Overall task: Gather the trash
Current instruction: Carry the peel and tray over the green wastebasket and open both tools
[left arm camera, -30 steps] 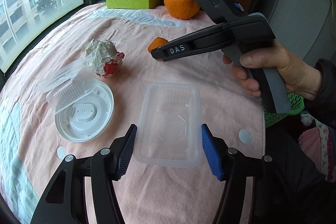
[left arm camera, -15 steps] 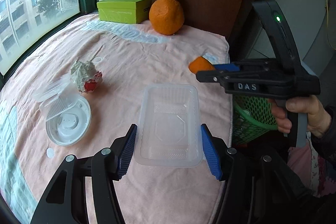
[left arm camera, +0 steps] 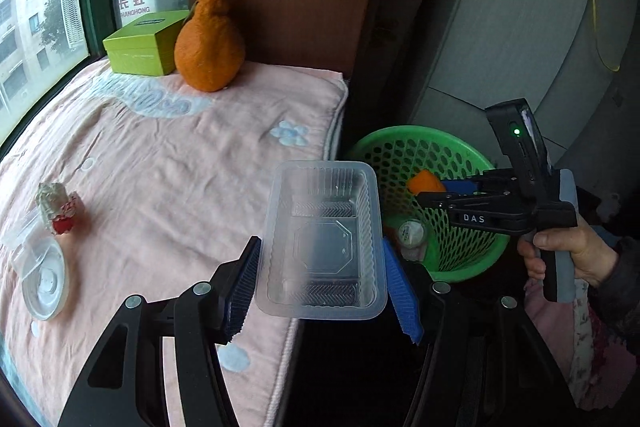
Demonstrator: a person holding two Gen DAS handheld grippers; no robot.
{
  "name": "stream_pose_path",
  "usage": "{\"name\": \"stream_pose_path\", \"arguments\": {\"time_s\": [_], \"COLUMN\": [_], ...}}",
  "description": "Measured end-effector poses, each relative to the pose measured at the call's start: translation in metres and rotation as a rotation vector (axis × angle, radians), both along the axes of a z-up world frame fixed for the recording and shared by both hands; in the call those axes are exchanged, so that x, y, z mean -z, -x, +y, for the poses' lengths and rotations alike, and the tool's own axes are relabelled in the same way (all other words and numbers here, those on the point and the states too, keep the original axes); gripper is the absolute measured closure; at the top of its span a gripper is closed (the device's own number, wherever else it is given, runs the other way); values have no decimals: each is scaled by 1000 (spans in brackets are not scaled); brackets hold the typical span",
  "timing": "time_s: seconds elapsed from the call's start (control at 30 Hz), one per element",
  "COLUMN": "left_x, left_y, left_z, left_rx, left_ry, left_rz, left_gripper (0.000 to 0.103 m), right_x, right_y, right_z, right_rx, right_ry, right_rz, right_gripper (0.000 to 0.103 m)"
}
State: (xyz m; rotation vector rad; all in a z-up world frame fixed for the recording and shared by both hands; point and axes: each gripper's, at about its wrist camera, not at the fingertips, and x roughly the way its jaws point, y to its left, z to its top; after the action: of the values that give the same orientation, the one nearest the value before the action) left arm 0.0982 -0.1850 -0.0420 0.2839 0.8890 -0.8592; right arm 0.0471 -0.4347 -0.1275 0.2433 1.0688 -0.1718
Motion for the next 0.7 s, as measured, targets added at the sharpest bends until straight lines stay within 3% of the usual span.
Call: {"name": "stream_pose_path", "arguments": {"time_s": [0.13,0.2,0.3,0.57,0.7], "left_x": [5,8,13,35,50], "left_y": [5,7,8,9,10], "left_z": [-26,-37,-54,-106,-134], "left_rx": [18,29,49,99,120], "left_ry": [-21,-31,-53,-110,-151], "left_rz": [19,26,34,60,76], "left_gripper": [46,46,46,46,46], "right_x": [5,4,0,-32,-45], "right_y": [3,7,13,45,60], "right_z": [-19,-26,-38,-52,-58], "right_rx": [45,63,81,95,118], "right_ry": [-17,-32,-50,-53,-58], "right_rz": [-9,-26,-56,-155,-210], "right_gripper": [63,54,51,49,42]}}
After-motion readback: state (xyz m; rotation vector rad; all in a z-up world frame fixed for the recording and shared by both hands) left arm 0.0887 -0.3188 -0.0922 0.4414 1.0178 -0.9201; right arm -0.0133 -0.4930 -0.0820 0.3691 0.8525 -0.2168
